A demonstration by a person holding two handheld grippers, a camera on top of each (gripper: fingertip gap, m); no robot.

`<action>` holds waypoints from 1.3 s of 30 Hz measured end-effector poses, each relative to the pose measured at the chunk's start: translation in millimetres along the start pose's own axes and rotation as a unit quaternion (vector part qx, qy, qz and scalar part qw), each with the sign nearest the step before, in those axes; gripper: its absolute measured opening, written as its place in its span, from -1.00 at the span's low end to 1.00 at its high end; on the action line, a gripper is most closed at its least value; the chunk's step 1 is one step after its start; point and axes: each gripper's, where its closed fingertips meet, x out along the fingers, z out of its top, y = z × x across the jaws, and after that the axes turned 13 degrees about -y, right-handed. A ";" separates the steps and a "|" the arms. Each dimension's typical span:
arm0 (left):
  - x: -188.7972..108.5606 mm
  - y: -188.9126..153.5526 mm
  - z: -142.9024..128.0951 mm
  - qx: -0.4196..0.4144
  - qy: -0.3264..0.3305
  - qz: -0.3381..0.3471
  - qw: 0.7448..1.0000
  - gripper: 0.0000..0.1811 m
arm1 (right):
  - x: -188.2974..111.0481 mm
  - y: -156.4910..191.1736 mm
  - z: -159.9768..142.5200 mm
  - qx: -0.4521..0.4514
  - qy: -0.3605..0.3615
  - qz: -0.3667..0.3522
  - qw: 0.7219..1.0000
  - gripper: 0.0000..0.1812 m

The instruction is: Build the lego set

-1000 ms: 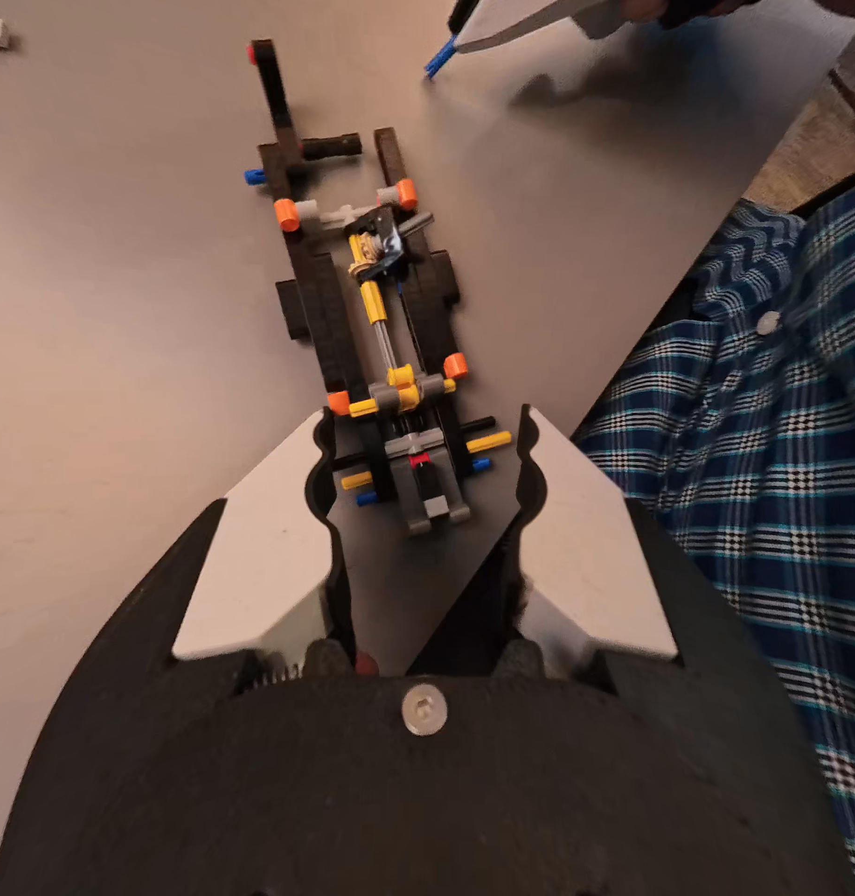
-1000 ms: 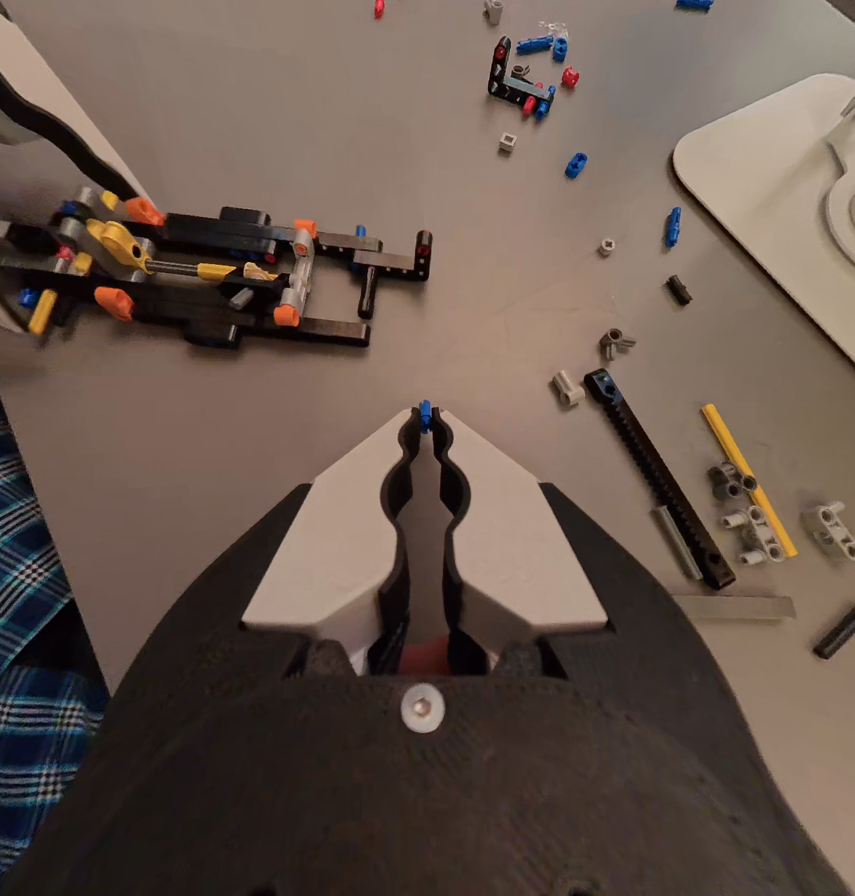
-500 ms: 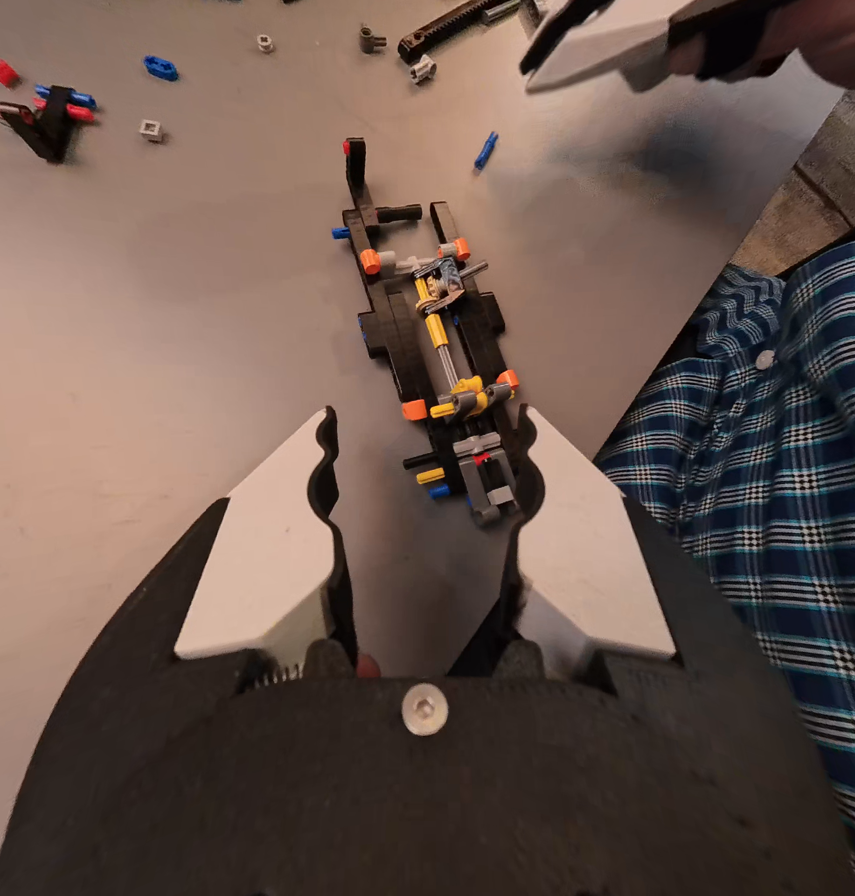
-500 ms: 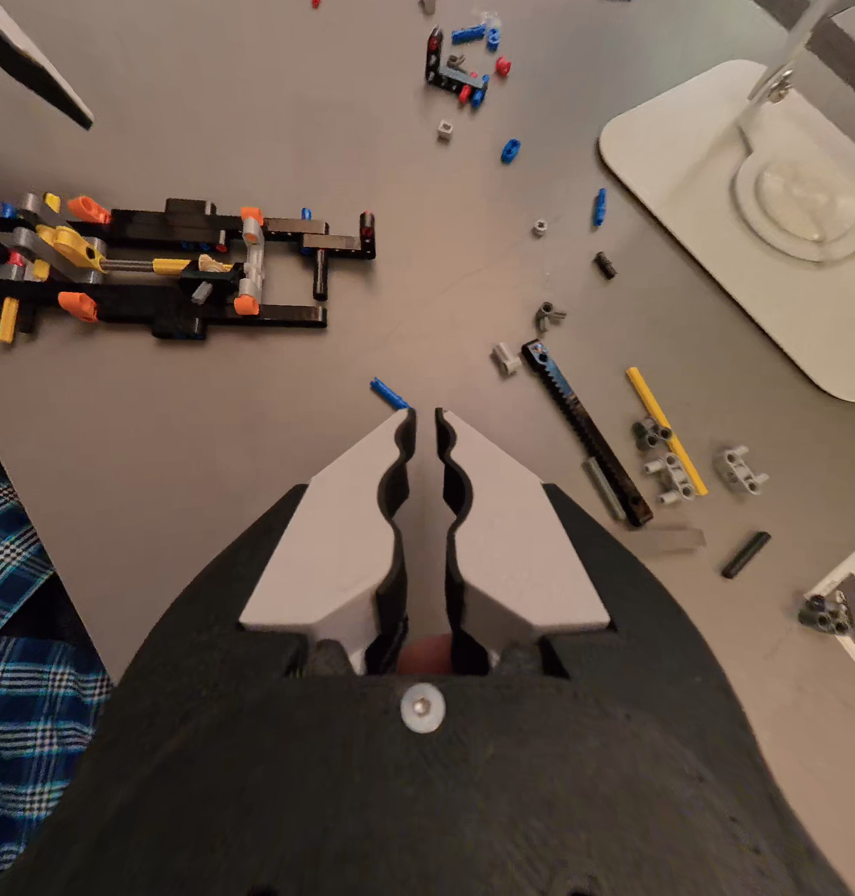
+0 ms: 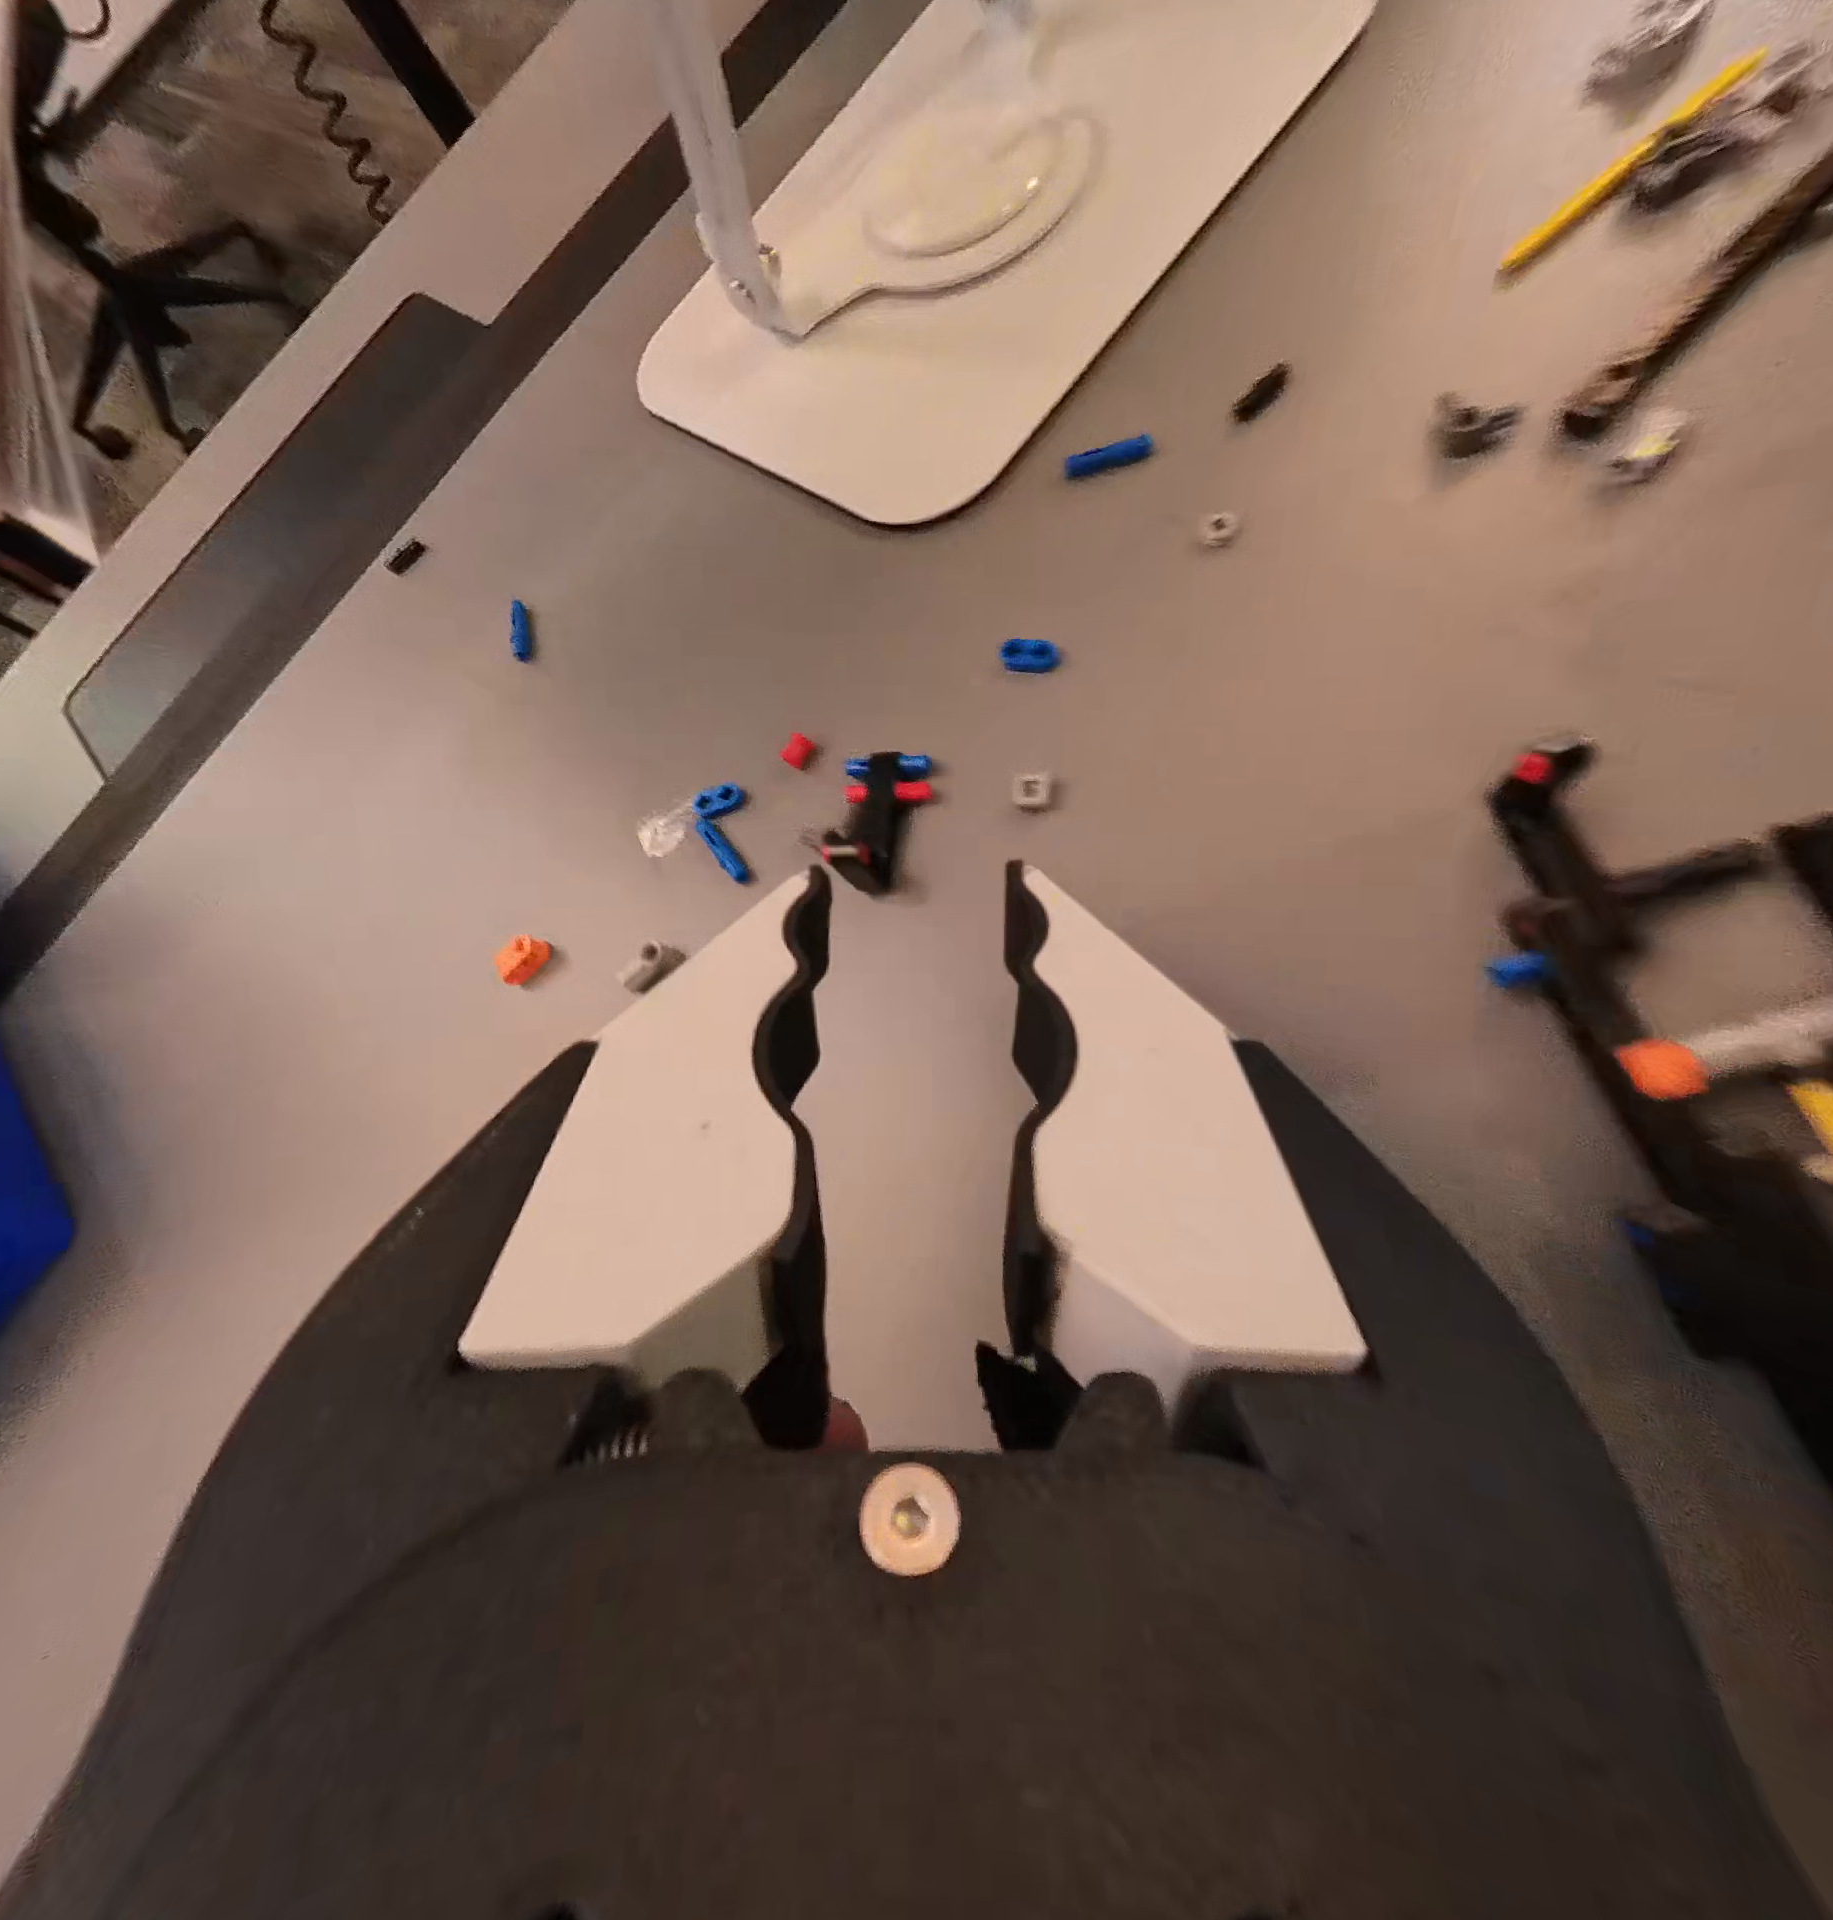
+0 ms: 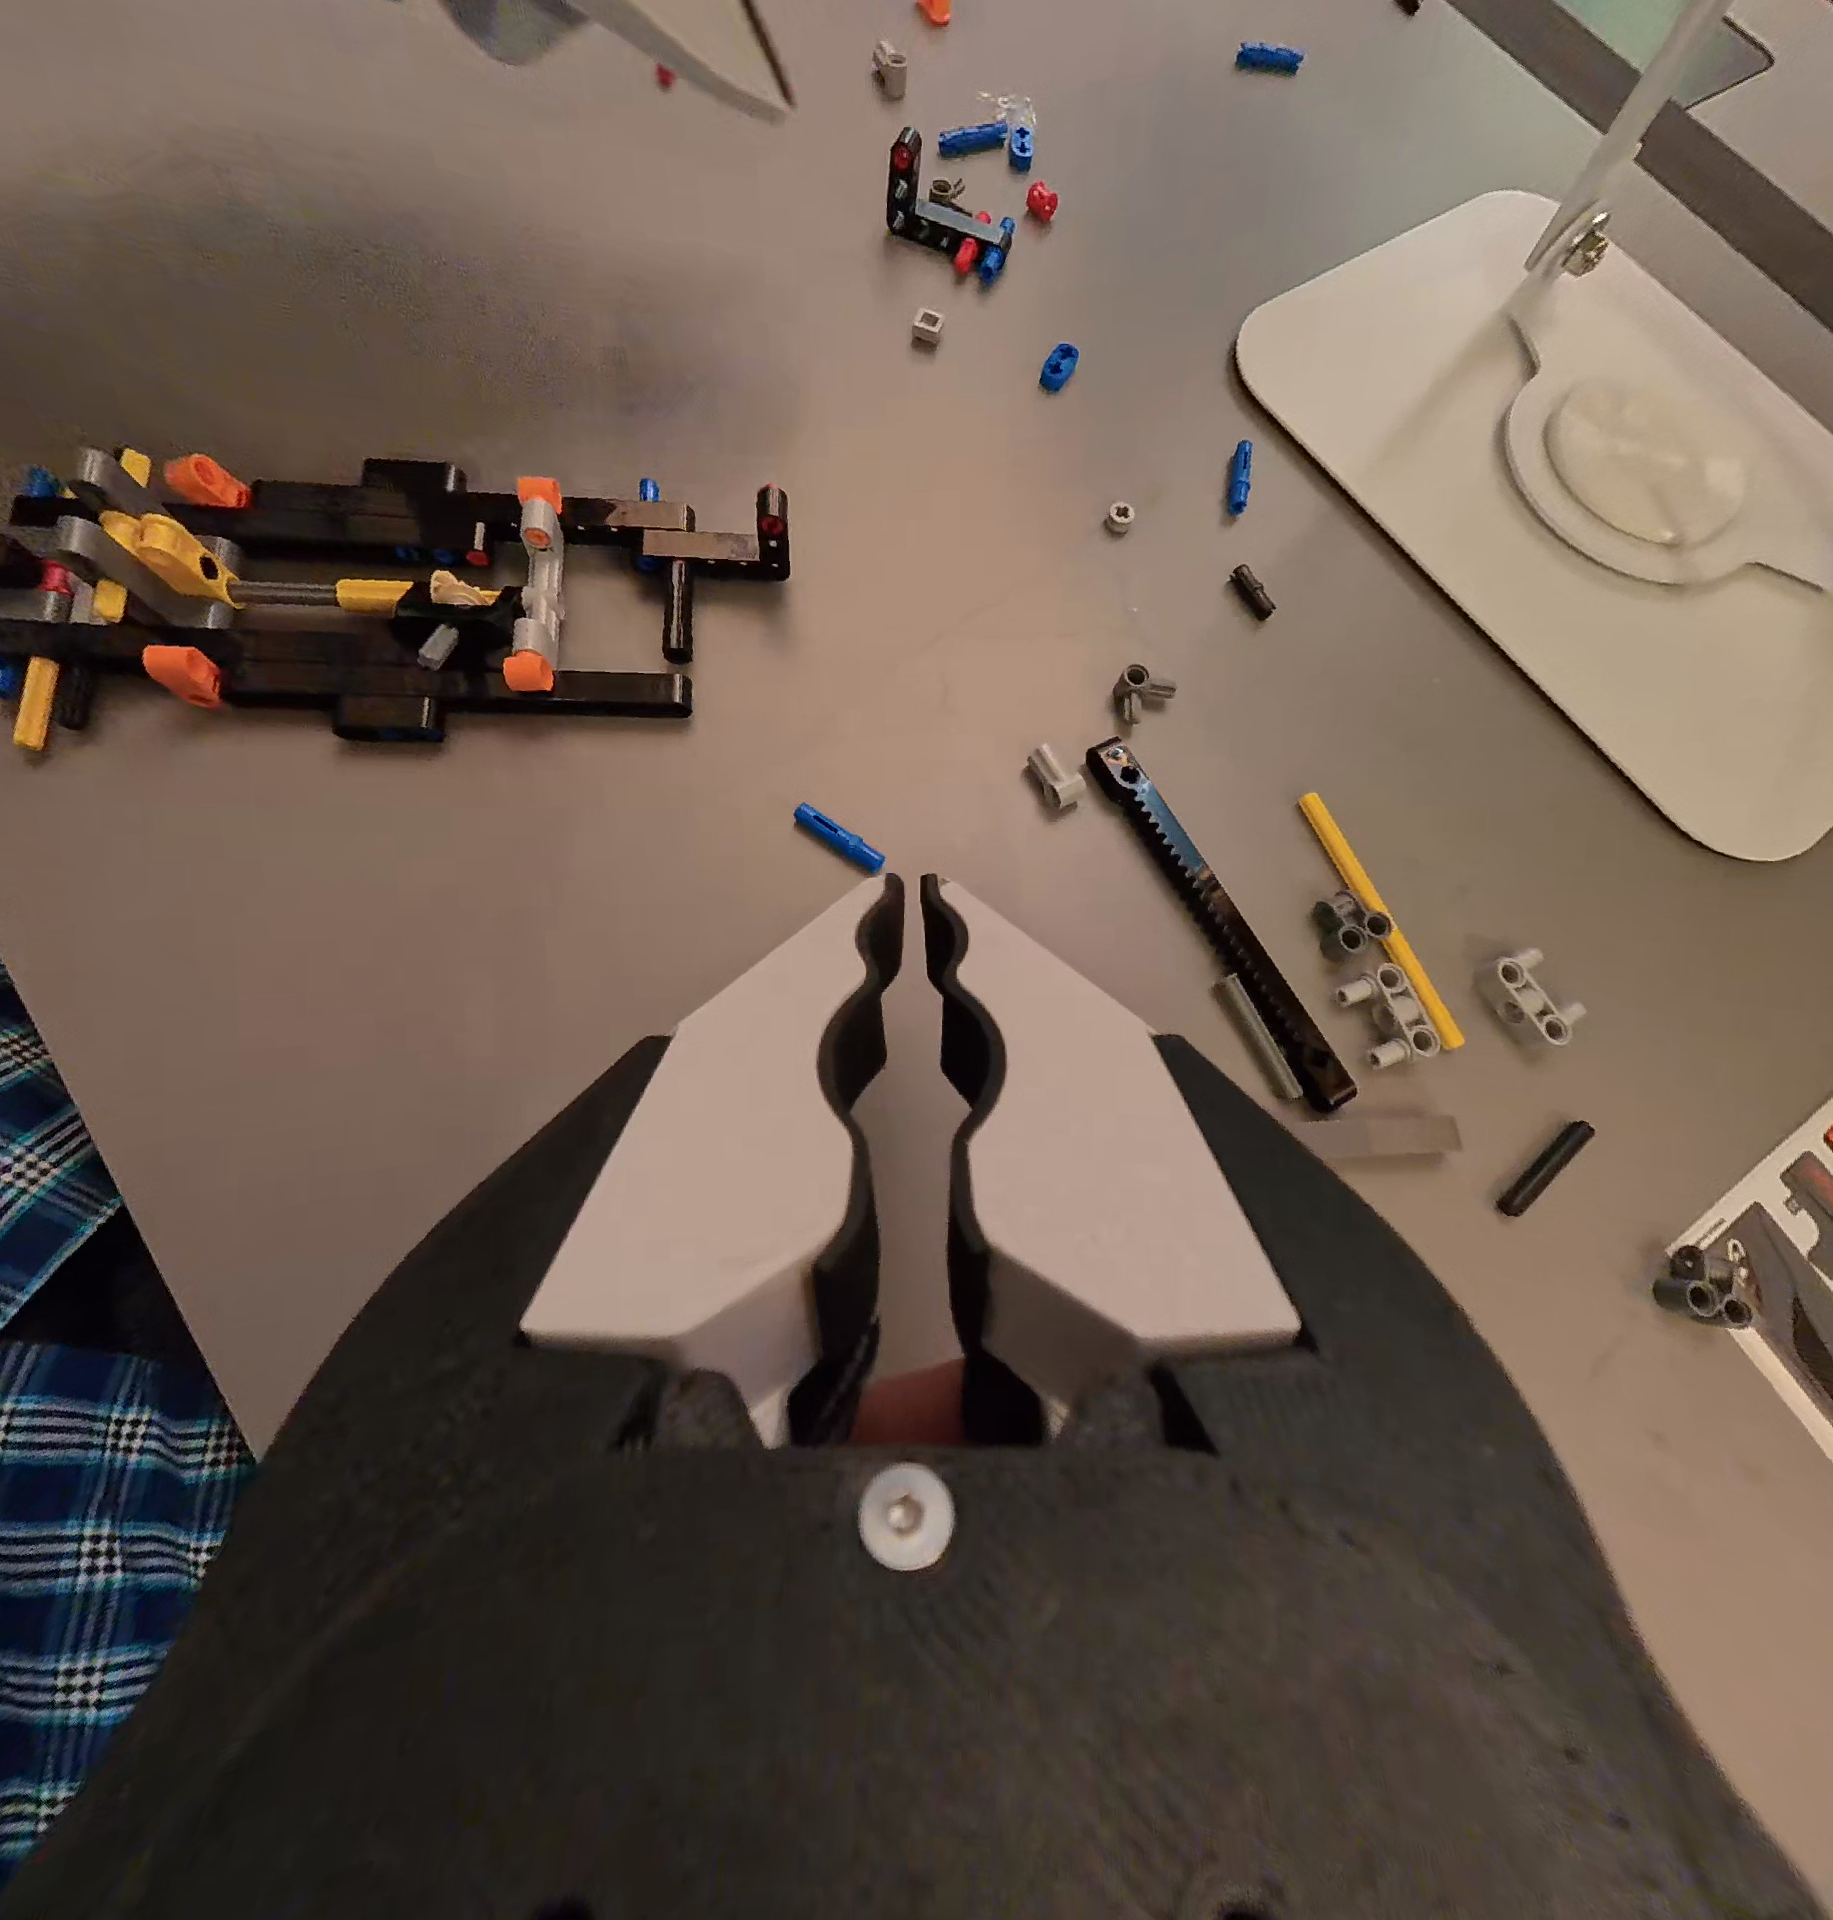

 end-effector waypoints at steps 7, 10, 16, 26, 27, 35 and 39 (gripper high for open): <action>44.0 12.2 -27.4 0.029 0.056 -0.002 0.998 -0.71 | 3.6 2.2 -3.6 0.005 0.001 0.009 1.000 -1.00; 46.9 14.5 -28.5 0.023 0.054 0.001 0.998 -0.87 | 4.2 1.9 -4.0 0.011 0.000 0.012 1.000 -1.00; 39.6 17.6 -19.9 0.038 0.032 0.015 0.999 -0.91 | 4.1 -0.6 -1.6 0.023 -0.009 0.014 1.000 -0.99; -2.6 -25.4 31.8 0.097 -0.052 -0.008 0.994 -0.91 | 3.3 1.5 23.1 0.075 -0.061 0.028 0.995 -0.83; -5.0 -33.9 34.3 0.094 -0.054 -0.020 0.994 -0.91 | 4.1 2.8 25.5 0.083 -0.066 0.033 0.994 -0.83; -22.5 -87.9 58.0 0.105 -0.073 -0.066 0.990 -0.91 | 3.5 14.7 53.9 0.111 -0.111 0.070 0.985 -0.82; -26.9 -111.8 71.3 0.113 -0.095 -0.084 0.985 -0.91 | 6.3 18.9 63.8 0.104 -0.113 0.090 0.984 -0.82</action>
